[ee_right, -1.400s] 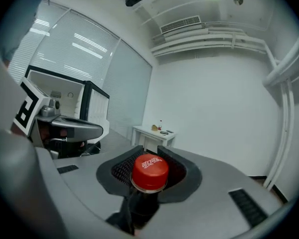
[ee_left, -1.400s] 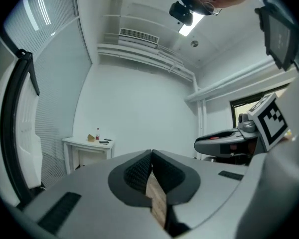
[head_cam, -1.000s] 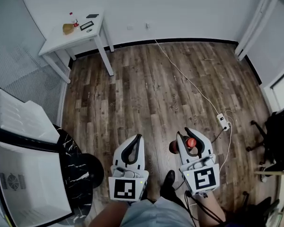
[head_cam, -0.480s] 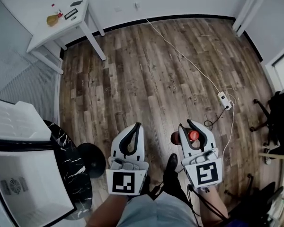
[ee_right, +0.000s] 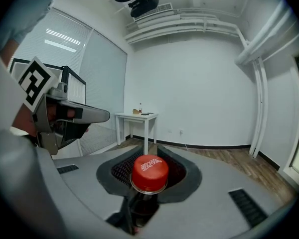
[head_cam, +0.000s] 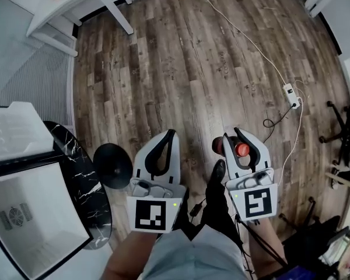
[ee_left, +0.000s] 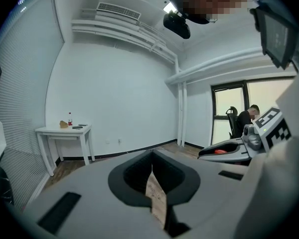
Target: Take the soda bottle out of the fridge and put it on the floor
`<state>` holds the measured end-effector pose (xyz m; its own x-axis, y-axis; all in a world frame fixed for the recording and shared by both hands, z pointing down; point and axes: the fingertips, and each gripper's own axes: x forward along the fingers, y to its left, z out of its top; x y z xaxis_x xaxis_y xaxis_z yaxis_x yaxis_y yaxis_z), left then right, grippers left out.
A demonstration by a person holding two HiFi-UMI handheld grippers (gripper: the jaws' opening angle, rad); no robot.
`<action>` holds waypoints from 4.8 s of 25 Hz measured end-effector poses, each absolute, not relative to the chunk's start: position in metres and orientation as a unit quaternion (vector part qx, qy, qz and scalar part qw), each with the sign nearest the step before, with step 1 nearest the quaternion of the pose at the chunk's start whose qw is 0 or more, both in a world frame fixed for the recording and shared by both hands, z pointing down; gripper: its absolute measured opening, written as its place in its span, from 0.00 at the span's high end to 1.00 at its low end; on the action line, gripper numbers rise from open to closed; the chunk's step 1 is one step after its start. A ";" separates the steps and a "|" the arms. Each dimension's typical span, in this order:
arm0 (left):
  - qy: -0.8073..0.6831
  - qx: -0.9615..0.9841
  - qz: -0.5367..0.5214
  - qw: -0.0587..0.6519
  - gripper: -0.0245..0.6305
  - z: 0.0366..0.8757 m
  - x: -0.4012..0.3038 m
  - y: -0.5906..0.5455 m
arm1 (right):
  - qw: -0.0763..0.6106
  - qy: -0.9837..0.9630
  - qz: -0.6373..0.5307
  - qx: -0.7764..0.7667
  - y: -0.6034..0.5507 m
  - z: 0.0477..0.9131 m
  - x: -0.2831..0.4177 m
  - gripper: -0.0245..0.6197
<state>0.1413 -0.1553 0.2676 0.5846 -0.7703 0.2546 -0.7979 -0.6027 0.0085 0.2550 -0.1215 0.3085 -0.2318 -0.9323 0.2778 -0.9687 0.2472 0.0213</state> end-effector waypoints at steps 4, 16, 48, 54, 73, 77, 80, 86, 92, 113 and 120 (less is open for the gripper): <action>-0.447 0.882 0.129 0.069 0.94 0.297 0.137 -0.160 | 0.117 -0.783 0.098 0.603 -0.125 0.340 0.253 0.80; -0.451 0.870 0.162 0.112 0.94 0.400 0.117 -0.168 | 0.134 -0.795 0.119 0.580 -0.133 0.441 0.228 0.80; -0.427 0.876 0.173 0.146 0.94 0.638 0.104 -0.152 | 0.177 -0.784 0.142 0.578 -0.113 0.699 0.206 0.80; -0.428 0.875 0.173 0.147 0.94 0.672 0.099 -0.148 | 0.186 -0.784 0.152 0.572 -0.102 0.740 0.200 0.80; -0.410 0.877 0.190 0.164 0.94 0.747 0.093 -0.138 | 0.238 -0.765 0.201 0.563 -0.076 0.844 0.207 0.80; -0.405 0.878 0.190 0.167 0.94 0.759 0.092 -0.138 | 0.245 -0.759 0.206 0.567 -0.073 0.861 0.209 0.80; -0.406 0.878 0.190 0.168 0.94 0.769 0.089 -0.139 | 0.250 -0.756 0.209 0.567 -0.070 0.874 0.209 0.80; -0.408 0.874 0.195 0.175 0.94 0.783 0.087 -0.138 | 0.250 -0.756 0.212 0.567 -0.066 0.889 0.212 0.80; -0.409 0.873 0.196 0.179 0.94 0.790 0.089 -0.137 | 0.258 -0.752 0.213 0.568 -0.061 0.902 0.217 0.80; -0.401 0.873 0.201 0.193 0.94 0.822 0.081 -0.128 | 0.297 -0.739 0.239 0.555 -0.033 0.962 0.217 0.80; -0.401 0.869 0.209 0.200 0.94 0.836 0.075 -0.121 | 0.306 -0.726 0.247 0.563 -0.025 0.978 0.223 0.80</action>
<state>0.0748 -0.1212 0.8360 0.5917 -0.6132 0.5233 -0.7803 -0.5989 0.1804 0.2228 -0.0249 0.9778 -0.1774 -0.6670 0.7236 -0.9699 0.2430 -0.0138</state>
